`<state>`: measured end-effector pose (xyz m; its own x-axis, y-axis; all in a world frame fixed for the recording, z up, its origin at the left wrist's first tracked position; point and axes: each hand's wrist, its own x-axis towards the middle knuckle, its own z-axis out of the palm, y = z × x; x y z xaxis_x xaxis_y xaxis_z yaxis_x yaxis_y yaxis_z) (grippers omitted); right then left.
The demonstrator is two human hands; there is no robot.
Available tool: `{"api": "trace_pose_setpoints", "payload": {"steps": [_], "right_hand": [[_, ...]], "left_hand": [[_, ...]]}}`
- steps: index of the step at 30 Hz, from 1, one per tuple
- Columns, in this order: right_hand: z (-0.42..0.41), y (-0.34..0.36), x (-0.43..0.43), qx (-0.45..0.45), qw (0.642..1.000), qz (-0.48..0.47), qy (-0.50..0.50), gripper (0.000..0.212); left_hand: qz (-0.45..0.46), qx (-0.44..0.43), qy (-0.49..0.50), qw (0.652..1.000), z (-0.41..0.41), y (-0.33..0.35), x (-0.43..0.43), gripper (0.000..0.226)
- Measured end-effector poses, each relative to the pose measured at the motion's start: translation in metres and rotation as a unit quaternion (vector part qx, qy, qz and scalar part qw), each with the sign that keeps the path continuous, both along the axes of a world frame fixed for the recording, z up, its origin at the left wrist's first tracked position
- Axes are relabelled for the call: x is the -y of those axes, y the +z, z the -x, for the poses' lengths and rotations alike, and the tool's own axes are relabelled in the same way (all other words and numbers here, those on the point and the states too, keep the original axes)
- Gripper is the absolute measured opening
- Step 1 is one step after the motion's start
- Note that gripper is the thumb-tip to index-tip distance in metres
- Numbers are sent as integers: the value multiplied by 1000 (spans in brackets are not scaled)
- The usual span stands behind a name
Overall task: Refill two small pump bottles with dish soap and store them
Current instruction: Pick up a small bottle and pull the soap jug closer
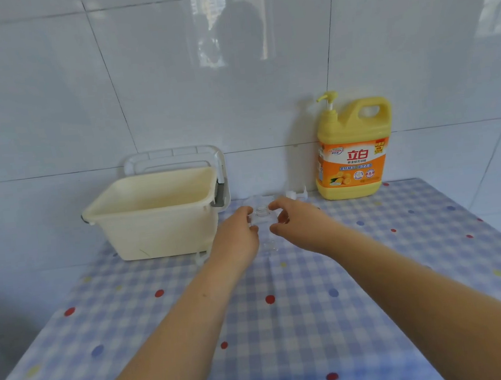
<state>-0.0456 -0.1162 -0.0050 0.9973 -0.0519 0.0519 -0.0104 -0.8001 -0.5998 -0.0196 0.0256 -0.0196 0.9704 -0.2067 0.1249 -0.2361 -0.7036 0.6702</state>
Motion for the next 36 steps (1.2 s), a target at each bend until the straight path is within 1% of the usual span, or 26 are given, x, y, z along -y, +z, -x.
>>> {"api": "trace_pose_setpoints", "payload": {"steps": [6, 8, 10, 13, 16, 19, 23, 26, 31, 36], "right_hand": [[-3, -3, 3, 0, 1000, 9, 0, 48], [-3, -3, 8, -2, 1000, 2, -4, 50], [-3, -1, 15, 2, 1000, -5, -10, 50], [-4, 9, 28, 33, 999, -26, -26, 48], [-7, 23, 49, 83, 994, -37, -55, 45], [-10, 35, 74, 109, 989, -50, -87, 43], [-15, 48, 113, 136, 978, -67, -140, 46], [-20, 54, 140, 155, 970, -63, -174, 50], [-33, 53, 178, 149, 962, -57, -220, 57], [-44, 48, 198, 156, 948, -90, -262, 59]], "left_hand": [[-9, 0, -8, 1000, -1, 1, 1, 51], [-2, 16, -5, 1000, 1, 3, 2, 54], [24, 43, -5, 999, 4, 9, 5, 54], [58, 88, -14, 994, 4, 24, 16, 53], [66, 106, -29, 992, -2, 41, 39, 52], [71, 103, -49, 991, -11, 54, 64, 53], [64, 93, -68, 991, -28, 64, 100, 55], [75, 68, -69, 992, -39, 68, 126, 57], [104, 38, -69, 992, -55, 67, 160, 49], [146, 1, -74, 986, -70, 64, 180, 50]]}}
